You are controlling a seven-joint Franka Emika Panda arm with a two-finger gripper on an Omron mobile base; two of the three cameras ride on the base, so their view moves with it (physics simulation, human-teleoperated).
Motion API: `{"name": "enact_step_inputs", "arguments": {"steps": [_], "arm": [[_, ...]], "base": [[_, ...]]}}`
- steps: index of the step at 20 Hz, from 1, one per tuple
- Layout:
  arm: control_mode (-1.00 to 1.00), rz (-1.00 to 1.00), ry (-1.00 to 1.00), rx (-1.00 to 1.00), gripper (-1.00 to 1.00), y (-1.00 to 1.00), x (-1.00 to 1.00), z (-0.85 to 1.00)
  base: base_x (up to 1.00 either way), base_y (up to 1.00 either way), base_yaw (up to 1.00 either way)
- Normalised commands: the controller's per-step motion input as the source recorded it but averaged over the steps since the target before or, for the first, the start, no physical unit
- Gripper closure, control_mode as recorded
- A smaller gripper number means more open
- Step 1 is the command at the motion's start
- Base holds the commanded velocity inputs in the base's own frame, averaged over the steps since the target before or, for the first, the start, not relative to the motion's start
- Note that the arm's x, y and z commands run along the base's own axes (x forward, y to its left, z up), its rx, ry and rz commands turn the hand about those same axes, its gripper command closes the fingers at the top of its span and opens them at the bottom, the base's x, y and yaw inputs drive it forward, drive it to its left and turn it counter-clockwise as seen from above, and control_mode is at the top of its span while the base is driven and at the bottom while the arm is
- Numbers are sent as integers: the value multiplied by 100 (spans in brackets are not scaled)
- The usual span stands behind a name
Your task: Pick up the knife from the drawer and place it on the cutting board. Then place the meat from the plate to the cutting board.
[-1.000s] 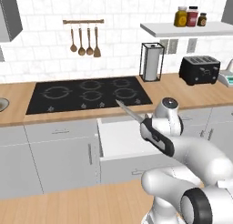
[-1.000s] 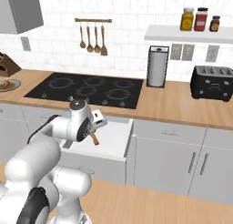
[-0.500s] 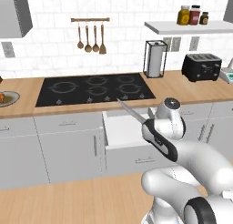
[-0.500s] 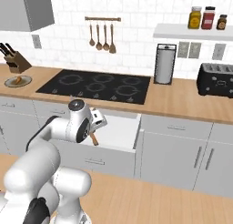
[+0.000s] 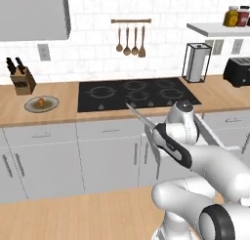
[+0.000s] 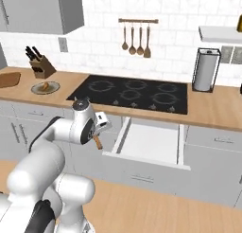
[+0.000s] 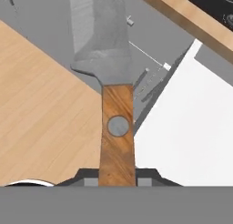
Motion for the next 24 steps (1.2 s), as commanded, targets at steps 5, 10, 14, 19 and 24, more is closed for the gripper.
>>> {"name": "enact_step_inputs", "arguments": {"steps": [5,10,14,19,24], "arm": [[100,0,0,0,100,0,0,0],[100,0,0,0,100,0,0,0],[100,0,0,0,100,0,0,0],[100,0,0,0,100,0,0,0],[100,0,0,0,100,0,0,0]], "base": [[36,100,4],[81,100,0],[93,100,0],[64,100,0],[62,100,-1]]}}
